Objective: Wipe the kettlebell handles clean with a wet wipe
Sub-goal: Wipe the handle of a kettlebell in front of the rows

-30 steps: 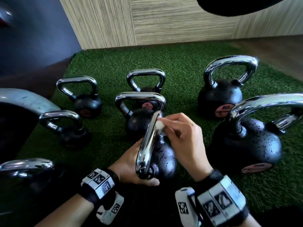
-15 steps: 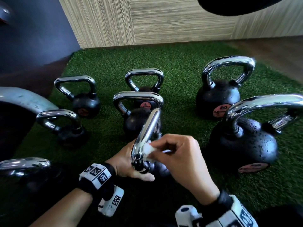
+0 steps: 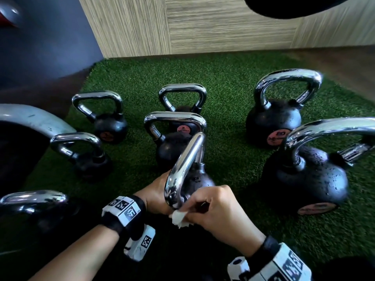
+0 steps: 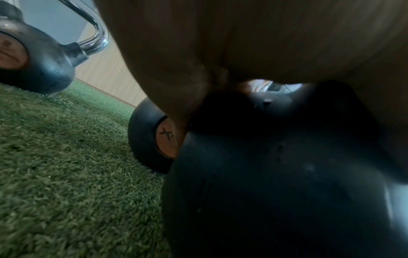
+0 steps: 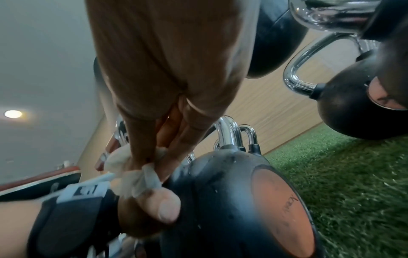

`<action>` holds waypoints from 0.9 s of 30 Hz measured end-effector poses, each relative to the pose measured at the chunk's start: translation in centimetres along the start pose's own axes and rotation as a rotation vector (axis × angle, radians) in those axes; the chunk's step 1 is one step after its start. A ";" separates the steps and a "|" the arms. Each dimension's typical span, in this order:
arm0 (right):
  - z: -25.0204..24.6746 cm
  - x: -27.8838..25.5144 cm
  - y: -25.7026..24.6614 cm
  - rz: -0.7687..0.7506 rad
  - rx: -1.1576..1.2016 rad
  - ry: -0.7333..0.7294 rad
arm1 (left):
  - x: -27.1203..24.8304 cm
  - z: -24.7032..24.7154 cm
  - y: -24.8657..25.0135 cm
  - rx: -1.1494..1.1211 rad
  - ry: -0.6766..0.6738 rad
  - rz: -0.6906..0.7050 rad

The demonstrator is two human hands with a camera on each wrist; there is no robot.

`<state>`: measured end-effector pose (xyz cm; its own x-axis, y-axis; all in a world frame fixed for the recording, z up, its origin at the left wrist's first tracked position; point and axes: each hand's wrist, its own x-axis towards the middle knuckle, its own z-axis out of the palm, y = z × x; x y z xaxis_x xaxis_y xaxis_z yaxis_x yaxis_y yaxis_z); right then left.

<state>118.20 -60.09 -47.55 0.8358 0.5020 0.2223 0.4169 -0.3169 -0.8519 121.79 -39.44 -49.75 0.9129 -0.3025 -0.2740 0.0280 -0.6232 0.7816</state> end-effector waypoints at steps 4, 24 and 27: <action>-1.3 0.4 1.0 0.102 0.055 0.060 | -0.8 0.4 -1.2 -0.084 0.027 0.082; -0.7 4.1 0.8 0.108 0.330 -0.261 | -1.3 0.9 -1.5 -0.004 0.037 0.183; -0.1 3.1 1.0 0.238 0.717 -0.186 | -1.0 0.8 -1.6 0.072 0.003 0.212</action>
<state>121.22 -58.93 -47.64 0.7741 0.6321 -0.0345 -0.1524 0.1331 -0.9793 120.48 -38.73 -51.19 0.8966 -0.4301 -0.1055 -0.1940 -0.5955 0.7796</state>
